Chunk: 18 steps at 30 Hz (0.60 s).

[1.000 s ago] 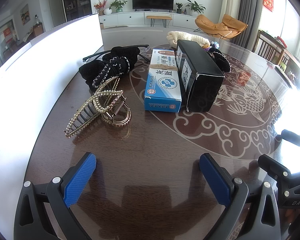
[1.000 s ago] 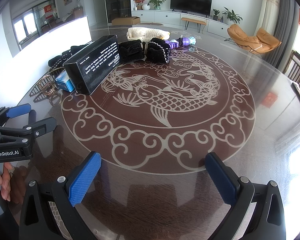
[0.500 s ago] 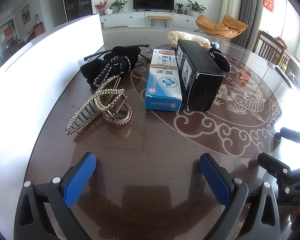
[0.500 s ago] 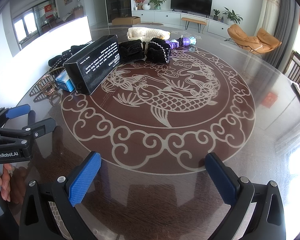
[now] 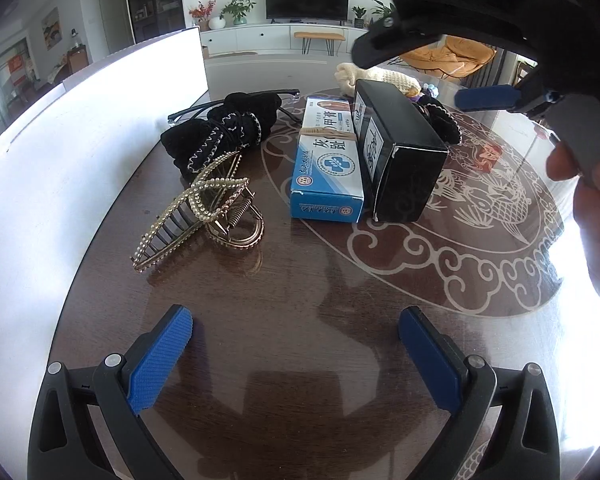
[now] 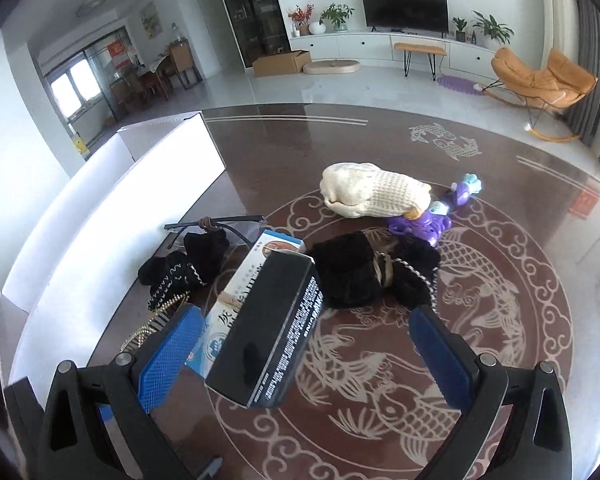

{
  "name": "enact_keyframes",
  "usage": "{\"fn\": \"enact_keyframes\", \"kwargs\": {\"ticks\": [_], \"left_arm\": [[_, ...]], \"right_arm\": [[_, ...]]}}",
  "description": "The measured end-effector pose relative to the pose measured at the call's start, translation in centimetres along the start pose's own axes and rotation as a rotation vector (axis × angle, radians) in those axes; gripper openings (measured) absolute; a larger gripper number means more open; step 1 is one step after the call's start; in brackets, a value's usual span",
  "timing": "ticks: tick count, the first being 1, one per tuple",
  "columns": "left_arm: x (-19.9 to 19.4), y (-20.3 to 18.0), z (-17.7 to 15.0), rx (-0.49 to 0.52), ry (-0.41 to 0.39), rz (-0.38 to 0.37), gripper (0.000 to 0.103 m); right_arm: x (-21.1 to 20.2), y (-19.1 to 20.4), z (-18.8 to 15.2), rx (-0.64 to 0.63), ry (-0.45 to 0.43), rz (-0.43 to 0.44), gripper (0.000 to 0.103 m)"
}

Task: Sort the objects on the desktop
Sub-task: 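Grasp the black soap box with the right tool and lift it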

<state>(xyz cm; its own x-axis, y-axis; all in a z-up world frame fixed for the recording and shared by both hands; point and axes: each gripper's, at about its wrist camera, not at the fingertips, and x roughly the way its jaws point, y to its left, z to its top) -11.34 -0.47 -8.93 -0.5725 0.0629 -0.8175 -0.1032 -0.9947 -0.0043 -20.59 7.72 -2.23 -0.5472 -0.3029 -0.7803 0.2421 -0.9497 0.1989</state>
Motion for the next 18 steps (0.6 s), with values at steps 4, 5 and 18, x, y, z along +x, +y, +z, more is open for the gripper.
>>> {"fn": "enact_keyframes", "kwargs": {"ticks": [4,5,18], "left_arm": [[0.0,0.0,-0.1,0.0,0.0,0.0,0.103],[0.0,0.0,-0.1,0.0,0.0,0.0,0.103],[0.0,0.1,-0.1,0.0,0.0,0.0,0.103]], "right_arm": [[3.3,1.6,0.2,0.007,0.096,0.085,0.096],[3.8,1.9,0.1,0.001,0.114,0.084,0.081],[1.2,-10.7,-7.7,0.478,0.07,0.322,0.06]]}}
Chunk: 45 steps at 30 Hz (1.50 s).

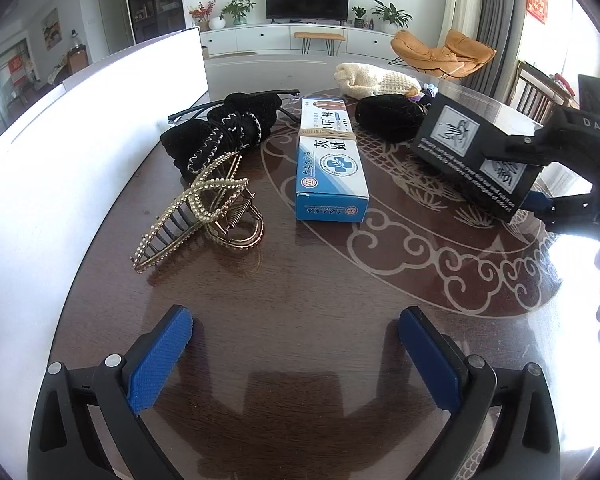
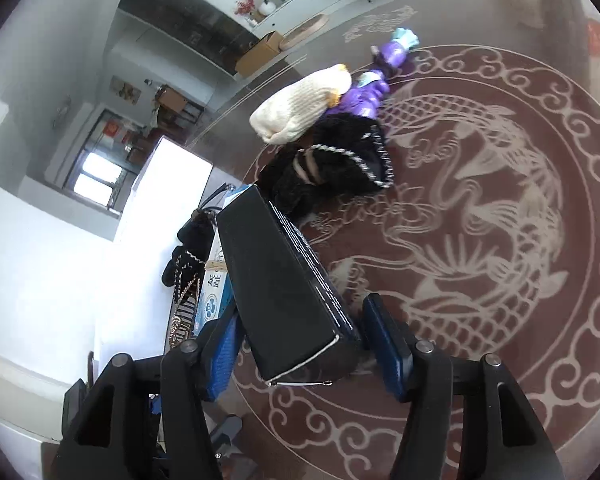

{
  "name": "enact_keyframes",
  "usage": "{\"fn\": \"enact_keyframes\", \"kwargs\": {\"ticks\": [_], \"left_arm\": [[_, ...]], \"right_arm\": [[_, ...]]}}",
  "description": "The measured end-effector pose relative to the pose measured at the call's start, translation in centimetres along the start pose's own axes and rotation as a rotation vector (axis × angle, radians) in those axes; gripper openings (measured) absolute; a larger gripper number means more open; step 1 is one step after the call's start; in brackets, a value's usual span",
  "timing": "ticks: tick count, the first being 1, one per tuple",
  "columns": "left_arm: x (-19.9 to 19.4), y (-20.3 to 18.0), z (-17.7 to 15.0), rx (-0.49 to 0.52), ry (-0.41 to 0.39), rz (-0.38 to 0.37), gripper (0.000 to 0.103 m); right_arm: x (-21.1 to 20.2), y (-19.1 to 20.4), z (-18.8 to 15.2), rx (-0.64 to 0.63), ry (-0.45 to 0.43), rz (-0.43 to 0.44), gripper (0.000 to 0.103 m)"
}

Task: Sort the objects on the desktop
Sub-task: 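Grasp the black soap box with the right tool and lift it, then grasp the pearl gold hair clip with the left tool while the right tool holds the soap box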

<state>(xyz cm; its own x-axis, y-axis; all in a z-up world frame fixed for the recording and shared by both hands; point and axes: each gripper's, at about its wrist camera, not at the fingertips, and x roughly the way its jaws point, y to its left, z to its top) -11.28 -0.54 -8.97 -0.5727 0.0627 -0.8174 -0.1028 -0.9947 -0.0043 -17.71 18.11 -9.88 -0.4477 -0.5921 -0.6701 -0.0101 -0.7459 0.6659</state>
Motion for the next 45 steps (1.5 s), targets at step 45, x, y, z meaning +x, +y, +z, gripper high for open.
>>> {"fn": "enact_keyframes", "kwargs": {"ticks": [45], "left_arm": [[0.0,0.0,0.0,0.001,-0.001,0.0,0.103]], "right_arm": [[-2.8,0.5,-7.4,-0.636,-0.061,-0.442,0.06]]}}
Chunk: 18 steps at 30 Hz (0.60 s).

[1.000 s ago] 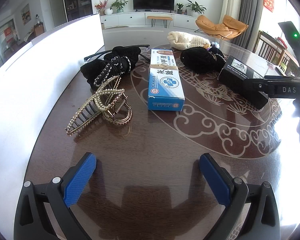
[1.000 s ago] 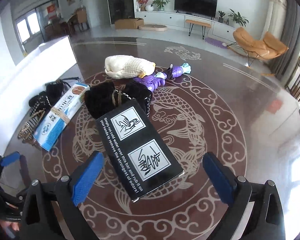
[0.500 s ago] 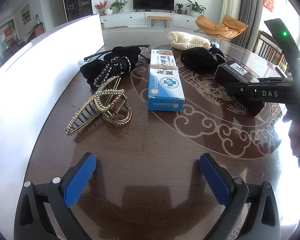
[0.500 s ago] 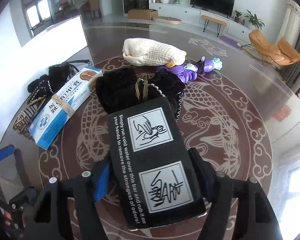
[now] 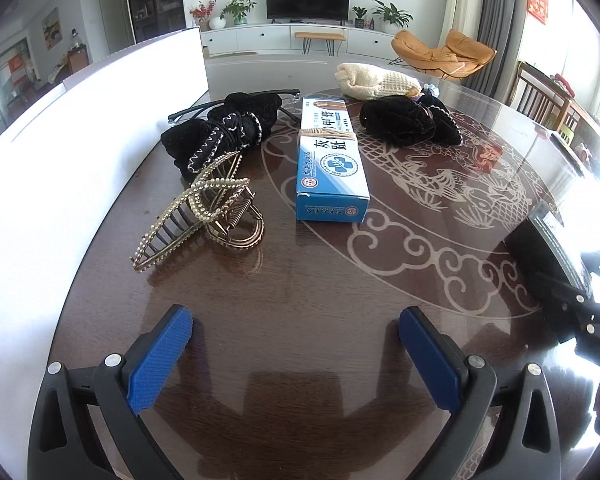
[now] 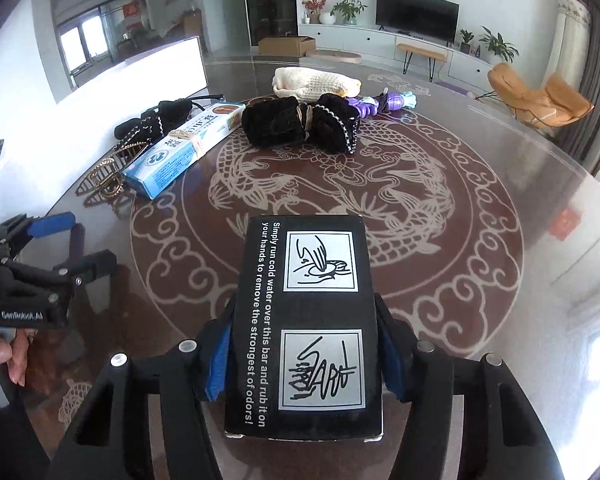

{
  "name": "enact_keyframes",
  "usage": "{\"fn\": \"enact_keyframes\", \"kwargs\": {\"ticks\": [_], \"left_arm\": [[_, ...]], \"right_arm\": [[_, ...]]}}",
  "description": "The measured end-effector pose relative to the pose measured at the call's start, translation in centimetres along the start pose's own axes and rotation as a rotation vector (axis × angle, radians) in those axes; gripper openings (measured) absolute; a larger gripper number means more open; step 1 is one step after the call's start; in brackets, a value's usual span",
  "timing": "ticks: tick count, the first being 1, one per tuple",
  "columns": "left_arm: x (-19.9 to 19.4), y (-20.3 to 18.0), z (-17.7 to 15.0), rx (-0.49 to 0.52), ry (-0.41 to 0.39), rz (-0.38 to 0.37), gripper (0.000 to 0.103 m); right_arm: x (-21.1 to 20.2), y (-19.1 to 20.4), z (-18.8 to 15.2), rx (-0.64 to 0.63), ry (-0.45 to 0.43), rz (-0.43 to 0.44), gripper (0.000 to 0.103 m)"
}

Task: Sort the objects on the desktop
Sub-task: 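Grasp the pearl gold hair clip with the left tool while the right tool holds the soap box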

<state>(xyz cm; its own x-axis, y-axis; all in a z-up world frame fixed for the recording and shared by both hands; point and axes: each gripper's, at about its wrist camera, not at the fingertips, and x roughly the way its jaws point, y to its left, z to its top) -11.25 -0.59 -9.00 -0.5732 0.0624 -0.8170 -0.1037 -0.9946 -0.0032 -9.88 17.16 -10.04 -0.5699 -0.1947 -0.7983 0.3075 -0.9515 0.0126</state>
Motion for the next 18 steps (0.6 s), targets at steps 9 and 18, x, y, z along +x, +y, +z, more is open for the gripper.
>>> {"fn": "enact_keyframes", "kwargs": {"ticks": [9,18], "left_arm": [[0.0,0.2,0.1,-0.001,0.001,-0.002,0.103],[-2.5,3.9,0.3,-0.172,-0.1,-0.071,0.103]], "right_arm": [[-1.4,0.7,-1.8,-0.019,-0.003,-0.023,0.085],[-1.1,0.7,-1.9,-0.022,0.013,-0.015,0.097]]}}
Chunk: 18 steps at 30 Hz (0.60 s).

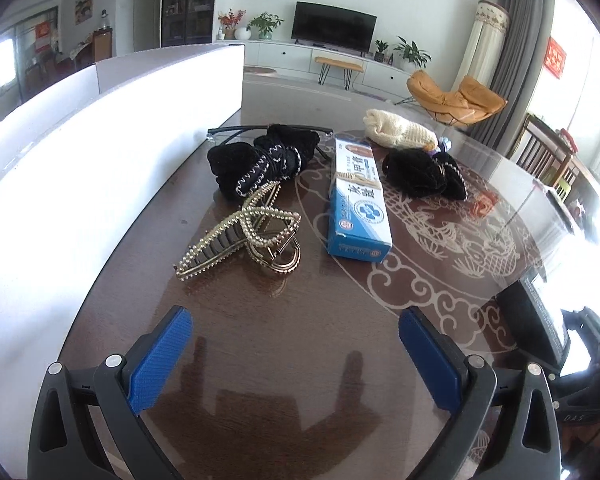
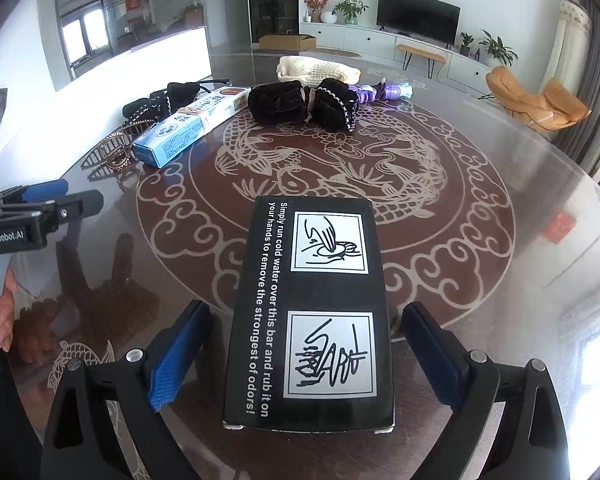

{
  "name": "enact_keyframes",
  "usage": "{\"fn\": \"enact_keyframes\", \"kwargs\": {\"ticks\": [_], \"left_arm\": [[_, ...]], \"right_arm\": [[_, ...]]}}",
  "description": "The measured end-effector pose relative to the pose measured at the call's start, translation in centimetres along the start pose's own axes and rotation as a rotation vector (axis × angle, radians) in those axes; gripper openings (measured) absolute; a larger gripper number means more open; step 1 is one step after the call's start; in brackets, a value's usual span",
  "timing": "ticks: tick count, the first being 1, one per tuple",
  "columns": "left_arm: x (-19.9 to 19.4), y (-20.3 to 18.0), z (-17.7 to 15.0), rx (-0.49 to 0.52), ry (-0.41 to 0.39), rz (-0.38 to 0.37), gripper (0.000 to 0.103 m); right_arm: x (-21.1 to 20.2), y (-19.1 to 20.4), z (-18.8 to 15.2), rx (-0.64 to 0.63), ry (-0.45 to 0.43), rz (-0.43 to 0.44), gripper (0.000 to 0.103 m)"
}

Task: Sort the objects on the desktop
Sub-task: 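Grasp the pearl gold hair clip with the left tool while the right tool holds the soap box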

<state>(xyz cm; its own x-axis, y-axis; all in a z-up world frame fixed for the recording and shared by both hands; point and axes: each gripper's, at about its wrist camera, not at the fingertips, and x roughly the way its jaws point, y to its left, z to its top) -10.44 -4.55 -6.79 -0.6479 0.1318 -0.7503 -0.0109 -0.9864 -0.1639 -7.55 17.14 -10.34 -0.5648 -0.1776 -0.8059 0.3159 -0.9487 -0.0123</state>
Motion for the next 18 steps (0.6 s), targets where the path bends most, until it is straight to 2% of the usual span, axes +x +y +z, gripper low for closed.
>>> {"fn": "enact_keyframes", "kwargs": {"ticks": [3,7,9,13,18], "left_arm": [[0.8,1.5,1.3,-0.051,0.017,-0.026,0.103],[2.2,1.4,3.5,0.022,0.028,-0.008,0.103],[3.0,0.9,4.8,0.055,0.035,-0.026,0.103],[5.6,0.7,6.2,0.086,0.111,-0.031,0.103],[5.9,2.4,6.3,0.011,0.111,-0.099,0.103]], "right_arm": [[0.0,0.0,0.0,0.0,0.0,-0.001,0.097],[0.0,0.0,0.0,0.0,0.0,0.0,0.097],[0.0,0.0,0.0,0.0,0.0,0.0,0.097],[0.1,-0.1,0.0,0.0,0.0,0.001,0.098],[0.1,0.0,0.1,0.001,0.001,0.002,0.098]]}}
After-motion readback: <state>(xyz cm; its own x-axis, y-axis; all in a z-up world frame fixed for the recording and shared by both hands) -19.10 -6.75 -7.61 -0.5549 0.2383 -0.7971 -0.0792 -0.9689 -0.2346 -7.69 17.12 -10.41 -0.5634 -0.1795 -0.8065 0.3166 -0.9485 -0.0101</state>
